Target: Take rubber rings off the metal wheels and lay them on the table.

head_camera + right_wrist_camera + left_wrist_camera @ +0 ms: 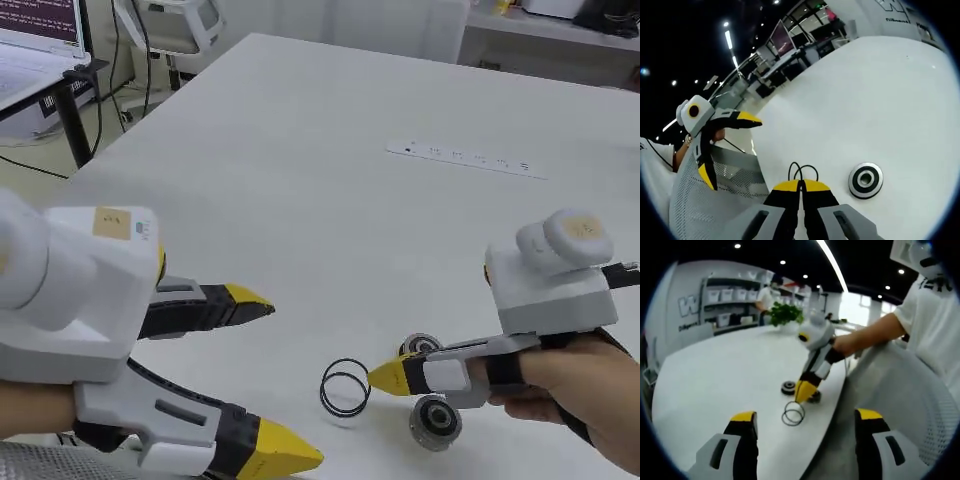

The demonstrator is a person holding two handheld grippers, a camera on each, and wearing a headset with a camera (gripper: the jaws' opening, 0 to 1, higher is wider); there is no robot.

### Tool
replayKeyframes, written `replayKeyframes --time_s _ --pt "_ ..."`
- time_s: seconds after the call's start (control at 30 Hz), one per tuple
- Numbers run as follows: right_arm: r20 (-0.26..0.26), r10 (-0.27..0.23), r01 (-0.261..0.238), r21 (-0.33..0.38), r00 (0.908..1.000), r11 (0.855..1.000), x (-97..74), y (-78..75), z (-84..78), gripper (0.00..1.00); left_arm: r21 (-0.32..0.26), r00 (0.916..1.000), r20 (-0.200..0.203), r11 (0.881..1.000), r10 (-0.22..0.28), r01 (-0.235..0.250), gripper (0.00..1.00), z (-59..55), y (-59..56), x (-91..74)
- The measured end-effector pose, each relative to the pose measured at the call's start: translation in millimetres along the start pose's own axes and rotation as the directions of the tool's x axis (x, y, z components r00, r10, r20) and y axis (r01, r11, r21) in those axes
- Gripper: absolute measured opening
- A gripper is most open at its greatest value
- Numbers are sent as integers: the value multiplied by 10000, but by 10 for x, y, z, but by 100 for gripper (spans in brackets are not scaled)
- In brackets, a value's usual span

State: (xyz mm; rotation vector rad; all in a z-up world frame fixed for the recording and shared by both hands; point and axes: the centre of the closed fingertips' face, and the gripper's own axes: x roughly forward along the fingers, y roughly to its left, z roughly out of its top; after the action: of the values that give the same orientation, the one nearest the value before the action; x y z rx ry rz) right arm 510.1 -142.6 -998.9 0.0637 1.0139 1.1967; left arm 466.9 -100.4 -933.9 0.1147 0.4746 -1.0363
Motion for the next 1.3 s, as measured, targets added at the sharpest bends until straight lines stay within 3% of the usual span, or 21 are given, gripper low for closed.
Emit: replayKeyframes --time_s 0.27,0.4,0.73,1.17,1.3 --pt "203 -12 -2 655 9998 9979 64 -70 -1 0 -13 9998 -129 9999 143 -143 80 -29 27 -6" --pt "29 -87 85 521 10000 9986 79 -74 -29 0 -49 9997 -67 9997 249 -249 79 -23 45 -14" --pt "352 291 -319 812 9990 9962 49 -8 43 0 -63 9997 -198 9999 143 -144 79 -48 24 -3" --pt "5 255 -255 850 9997 9961 115 -4 -59 0 -163 9995 -259 9997 165 -170 78 -65 32 -6" --pt "35 460 -462 938 9989 9945 107 37 -52 0 -175 9995 -264 9997 180 -185 78 -67 33 -7"
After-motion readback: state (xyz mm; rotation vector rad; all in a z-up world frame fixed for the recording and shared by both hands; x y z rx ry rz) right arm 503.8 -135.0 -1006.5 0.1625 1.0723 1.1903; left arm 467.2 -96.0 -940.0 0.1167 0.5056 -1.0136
